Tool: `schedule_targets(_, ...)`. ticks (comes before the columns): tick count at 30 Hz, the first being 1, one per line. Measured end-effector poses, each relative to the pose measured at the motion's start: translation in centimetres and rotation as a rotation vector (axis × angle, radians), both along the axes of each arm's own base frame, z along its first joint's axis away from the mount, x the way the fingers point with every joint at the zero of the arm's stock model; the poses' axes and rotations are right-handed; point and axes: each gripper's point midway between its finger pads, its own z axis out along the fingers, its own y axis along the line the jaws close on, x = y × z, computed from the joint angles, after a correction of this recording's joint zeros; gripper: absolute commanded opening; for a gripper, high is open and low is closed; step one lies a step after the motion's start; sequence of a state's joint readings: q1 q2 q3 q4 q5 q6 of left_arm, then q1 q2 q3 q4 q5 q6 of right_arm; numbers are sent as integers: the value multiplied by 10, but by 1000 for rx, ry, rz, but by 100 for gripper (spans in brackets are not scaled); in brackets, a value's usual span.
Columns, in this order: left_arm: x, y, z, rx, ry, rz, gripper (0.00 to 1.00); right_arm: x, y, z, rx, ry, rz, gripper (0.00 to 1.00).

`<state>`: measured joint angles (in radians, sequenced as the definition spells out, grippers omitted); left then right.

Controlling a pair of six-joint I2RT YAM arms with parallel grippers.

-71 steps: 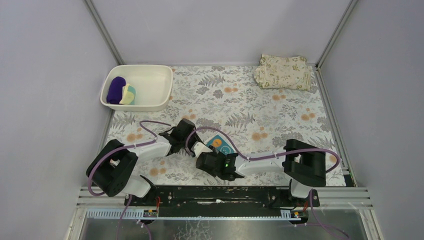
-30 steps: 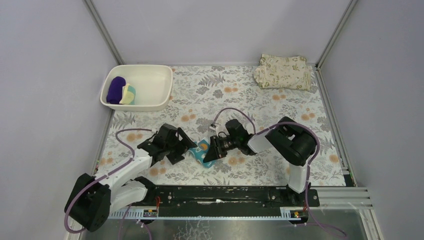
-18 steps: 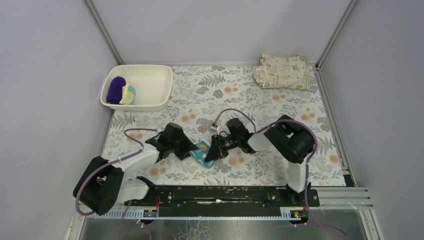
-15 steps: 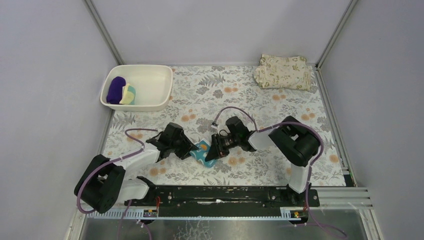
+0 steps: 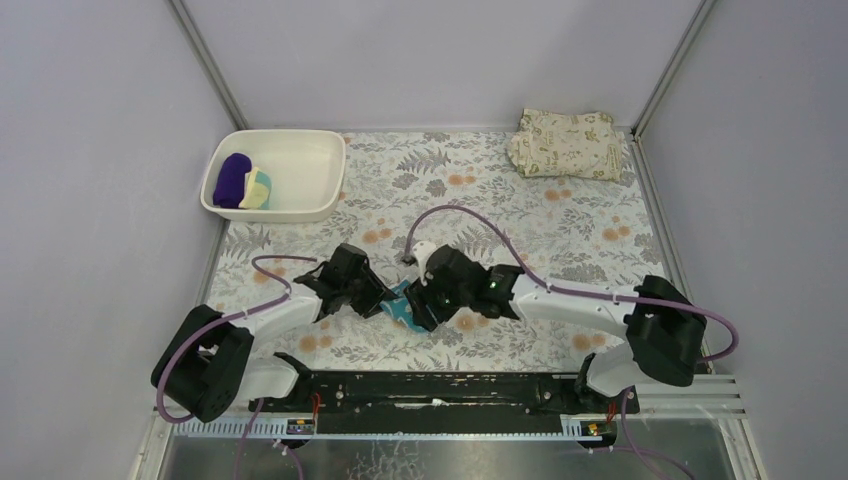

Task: Roll the towels
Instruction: Roll the towel at the center of the board.

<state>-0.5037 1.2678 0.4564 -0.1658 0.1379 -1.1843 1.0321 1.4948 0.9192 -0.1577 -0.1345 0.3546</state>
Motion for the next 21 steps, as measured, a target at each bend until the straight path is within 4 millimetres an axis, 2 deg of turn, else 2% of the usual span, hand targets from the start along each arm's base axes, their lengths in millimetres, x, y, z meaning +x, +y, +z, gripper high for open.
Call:
schedule_targets(3,0,0,0,3,2,-3,36,-9,7,9,-44,-131,58,69)
schedule_targets(6,1,-1,-1,6,3,-6,36,-15,10,6,-106,-234,106,69)
schedule_targets(14,3,-1,-1,10,7,-10,37,-14,27,-27,-316,-407,179,68)
schedule_targets(21,3,-2,-2,12,10,-11,39,-7,21,-57,-451,-459,184,60)
